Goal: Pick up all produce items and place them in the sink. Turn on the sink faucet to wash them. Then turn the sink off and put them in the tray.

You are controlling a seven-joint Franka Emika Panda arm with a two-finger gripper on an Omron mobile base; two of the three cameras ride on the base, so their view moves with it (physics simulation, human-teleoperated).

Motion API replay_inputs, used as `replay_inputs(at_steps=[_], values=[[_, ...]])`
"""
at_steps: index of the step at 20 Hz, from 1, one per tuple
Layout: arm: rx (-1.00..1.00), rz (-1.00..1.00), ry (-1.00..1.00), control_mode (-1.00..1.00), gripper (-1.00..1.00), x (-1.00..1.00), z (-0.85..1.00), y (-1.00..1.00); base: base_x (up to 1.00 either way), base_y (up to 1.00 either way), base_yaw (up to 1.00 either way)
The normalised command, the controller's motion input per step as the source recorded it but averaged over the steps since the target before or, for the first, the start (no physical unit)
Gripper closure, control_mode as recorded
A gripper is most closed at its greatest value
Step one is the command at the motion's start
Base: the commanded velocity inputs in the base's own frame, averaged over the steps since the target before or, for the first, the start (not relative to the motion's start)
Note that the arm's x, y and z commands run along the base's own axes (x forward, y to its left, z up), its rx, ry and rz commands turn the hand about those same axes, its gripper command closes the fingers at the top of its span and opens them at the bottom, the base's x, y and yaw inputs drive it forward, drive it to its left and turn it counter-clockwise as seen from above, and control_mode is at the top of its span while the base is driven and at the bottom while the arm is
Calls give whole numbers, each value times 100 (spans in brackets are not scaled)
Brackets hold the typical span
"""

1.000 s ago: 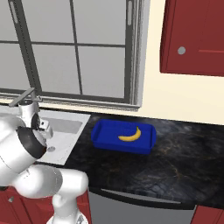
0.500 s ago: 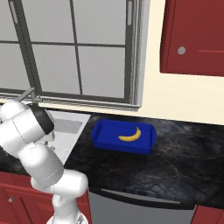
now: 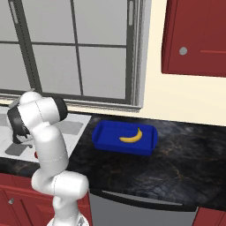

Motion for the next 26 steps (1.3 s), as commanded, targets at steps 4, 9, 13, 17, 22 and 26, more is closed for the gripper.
replay_inputs(at_steps=[4, 9, 13, 17, 22, 26], values=[[-1, -2, 0, -100, -100, 15, -27, 3, 0, 0, 0], [0, -5, 4, -100, -100, 0, -22, 0, 0, 0, 0], [0, -4, 1, -100, -100, 0, -22, 0, 0, 0, 0], [0, -2, 0, -100, -100, 0, -26, -3, 0, 0, 0], [0, -1, 0, -100, -100, -6, -17, -2, 0, 0, 0], [0, 0, 0, -100, 100, -3, -24, 0, 0, 0, 0]])
